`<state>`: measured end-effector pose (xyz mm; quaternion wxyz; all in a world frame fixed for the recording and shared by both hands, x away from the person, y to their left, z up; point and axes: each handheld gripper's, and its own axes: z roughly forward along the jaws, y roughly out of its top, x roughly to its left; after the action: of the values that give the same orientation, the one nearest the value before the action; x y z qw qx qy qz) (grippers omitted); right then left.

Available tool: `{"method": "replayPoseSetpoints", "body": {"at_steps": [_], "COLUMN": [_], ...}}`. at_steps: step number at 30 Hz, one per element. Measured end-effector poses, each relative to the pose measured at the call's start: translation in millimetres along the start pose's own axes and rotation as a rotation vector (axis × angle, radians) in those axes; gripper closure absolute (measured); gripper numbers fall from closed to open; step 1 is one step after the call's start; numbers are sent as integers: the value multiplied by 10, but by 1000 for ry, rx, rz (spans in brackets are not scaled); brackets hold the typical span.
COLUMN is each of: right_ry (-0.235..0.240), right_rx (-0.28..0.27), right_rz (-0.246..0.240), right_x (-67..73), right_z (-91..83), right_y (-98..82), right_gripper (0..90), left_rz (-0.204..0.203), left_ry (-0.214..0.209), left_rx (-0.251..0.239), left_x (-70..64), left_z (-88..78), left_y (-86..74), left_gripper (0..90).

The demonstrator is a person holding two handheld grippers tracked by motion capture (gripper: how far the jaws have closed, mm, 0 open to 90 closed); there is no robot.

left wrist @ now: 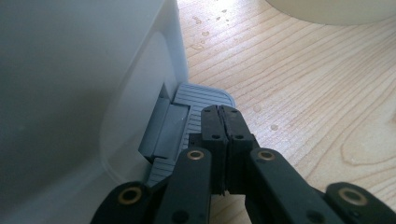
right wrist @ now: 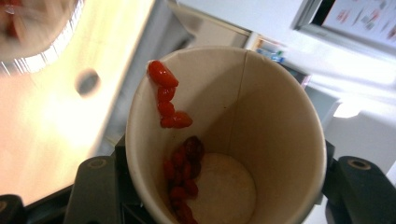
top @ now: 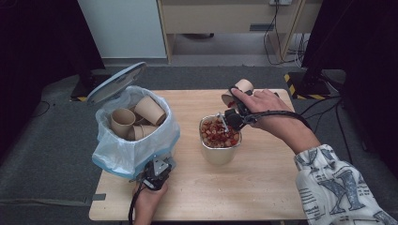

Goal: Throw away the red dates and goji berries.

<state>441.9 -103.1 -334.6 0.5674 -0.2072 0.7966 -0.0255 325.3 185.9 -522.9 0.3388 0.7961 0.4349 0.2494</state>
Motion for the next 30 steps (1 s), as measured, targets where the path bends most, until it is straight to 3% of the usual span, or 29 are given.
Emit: {"method": "replayPoseSetpoints", "body": {"at_steps": [3, 9, 14, 17, 23, 30], "right_ry": [33, 158, 218, 236, 252, 288], "right_rx": [-37, -111, -175, -202, -216, -270], "right_rz": [124, 341, 526, 596, 649, 775], "right_x": [-15, 24, 25, 22, 51, 55], "right_z": [5, 70, 102, 111, 129, 133], "right_y": [-50, -151, -261, -314, -379, -485], "right_gripper": [371, 370, 370, 369, 369, 369], "left_rz": [-1, -1, 2, 6, -3, -3], "left_ry": [1, 1, 1, 2, 0, 0], "left_rx": [-3, -3, -2, -2, -2, -3], "left_x": [-1, -1, -2, 1, -4, -3], "left_z": [3, 3, 2, 1, 3, 3], "left_y": [-1, -1, 0, 1, -1, -1], "left_gripper": [882, 882, 882, 882, 881, 881]}}
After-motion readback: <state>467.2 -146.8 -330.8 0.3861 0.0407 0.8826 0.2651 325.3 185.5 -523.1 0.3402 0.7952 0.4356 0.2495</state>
